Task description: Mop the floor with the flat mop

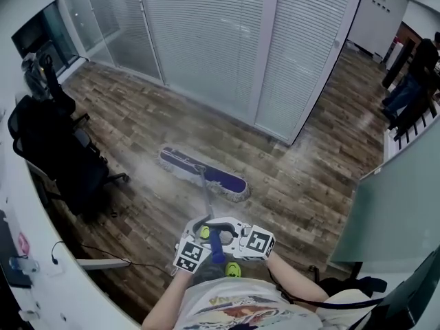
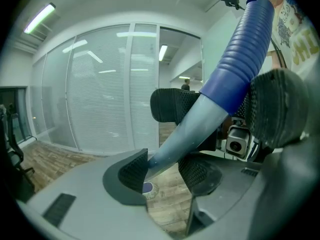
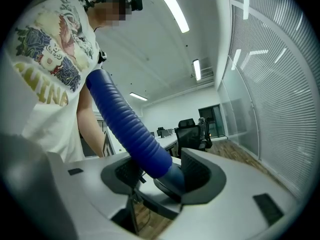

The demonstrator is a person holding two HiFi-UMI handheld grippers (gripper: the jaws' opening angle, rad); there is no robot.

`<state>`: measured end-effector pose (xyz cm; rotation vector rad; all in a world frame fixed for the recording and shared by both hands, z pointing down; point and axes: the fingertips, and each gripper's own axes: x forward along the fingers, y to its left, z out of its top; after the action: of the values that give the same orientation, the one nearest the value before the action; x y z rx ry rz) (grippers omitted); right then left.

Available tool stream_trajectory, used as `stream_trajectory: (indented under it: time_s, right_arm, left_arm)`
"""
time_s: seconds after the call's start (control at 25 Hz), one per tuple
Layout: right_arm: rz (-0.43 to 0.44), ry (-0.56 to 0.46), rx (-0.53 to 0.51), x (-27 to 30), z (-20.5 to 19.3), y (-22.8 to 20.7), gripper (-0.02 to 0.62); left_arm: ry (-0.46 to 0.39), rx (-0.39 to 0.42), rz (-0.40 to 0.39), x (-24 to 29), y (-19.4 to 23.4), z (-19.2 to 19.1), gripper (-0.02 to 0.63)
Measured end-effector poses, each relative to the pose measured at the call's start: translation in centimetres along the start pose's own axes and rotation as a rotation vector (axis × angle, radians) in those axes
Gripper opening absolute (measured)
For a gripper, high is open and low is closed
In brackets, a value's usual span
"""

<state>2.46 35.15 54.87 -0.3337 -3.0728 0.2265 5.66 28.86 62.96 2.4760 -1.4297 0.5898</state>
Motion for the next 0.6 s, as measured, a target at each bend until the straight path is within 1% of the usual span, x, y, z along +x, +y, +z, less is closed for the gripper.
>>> stream_trajectory:
  time_s: [0.12, 0.24, 0.48, 0.6]
  right_arm:
    - [0.009, 0.001, 0.001, -0.8, -0.3, 1.8, 0.213]
    - [0.011, 0.005, 0.0, -1.1, -0.4, 2.2, 0.213]
    - [0.032, 0.014, -0.004, -1.3, -1.2, 1.2, 0.215]
    - [0.047, 0.011, -0.008, -1.1, -0.8, 0.2, 0.216]
  left_arm:
    - [-0.002, -0.01, 0.006, -0.7, -1.8, -0.4, 0.164]
    - [-0.002, -0.008, 0.008, -0.7, -2.3, -0.5, 0.165]
    - [0.003, 0.005, -0.006, 0.4, -1.9, -0.7, 0.166]
    - [-0.007, 0.012, -0.022, 0.9, -1.0, -0.1, 0.167]
